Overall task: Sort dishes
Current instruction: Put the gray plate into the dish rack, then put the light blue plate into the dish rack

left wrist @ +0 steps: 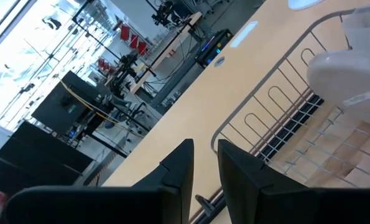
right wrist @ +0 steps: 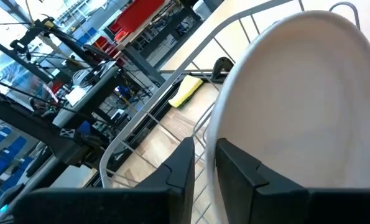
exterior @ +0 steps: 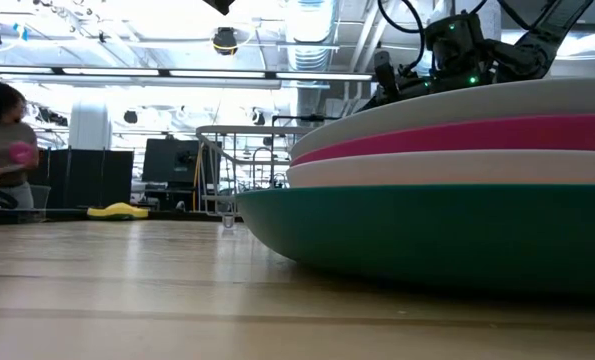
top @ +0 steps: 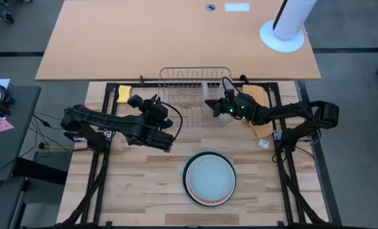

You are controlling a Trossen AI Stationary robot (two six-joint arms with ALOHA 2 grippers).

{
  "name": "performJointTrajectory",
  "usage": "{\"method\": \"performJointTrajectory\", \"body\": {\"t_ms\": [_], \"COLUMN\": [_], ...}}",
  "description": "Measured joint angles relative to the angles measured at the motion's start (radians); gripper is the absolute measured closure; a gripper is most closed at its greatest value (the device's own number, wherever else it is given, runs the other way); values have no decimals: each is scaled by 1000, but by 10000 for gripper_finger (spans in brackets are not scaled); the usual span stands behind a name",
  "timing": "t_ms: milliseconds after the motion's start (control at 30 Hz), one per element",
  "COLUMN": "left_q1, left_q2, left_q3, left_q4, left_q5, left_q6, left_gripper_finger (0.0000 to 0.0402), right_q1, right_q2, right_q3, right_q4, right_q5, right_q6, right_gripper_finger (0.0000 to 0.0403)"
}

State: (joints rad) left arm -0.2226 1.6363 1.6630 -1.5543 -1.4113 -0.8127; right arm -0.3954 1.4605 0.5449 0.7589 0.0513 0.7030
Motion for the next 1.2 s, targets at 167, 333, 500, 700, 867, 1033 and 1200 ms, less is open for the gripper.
{"method": "performJointTrajectory", "body": {"t_ms": [167,333,500,700,867,1033,1200], "left_q1": [0,0,0,0,0,0,-9], "left_q2": [0,0,0,0,0,0,0], "left_q3": [0,0,0,0,0,0,0], "left_q4": [0,0,0,2,9,20,57], "left_q5": [0,1,19,19,19,28,66], "left_q6": [0,0,3,-1,-3,0,42], "left_gripper_finger": [334,334,334,334,334,334,334], "right_q1": [0,0,0,2,3,6,43], "right_q2": [-5,-46,-137,-263,-358,-462,-589], "right_q3": [0,0,0,0,0,0,0], "right_q4": [8,-4,-63,-194,-271,-304,-431], "right_q5": [-1,-1,-1,-1,-12,-74,-84], "right_q6": [-4,-18,-58,-101,-136,-166,-236], "right_gripper_finger": [330,330,330,330,330,330,330]}}
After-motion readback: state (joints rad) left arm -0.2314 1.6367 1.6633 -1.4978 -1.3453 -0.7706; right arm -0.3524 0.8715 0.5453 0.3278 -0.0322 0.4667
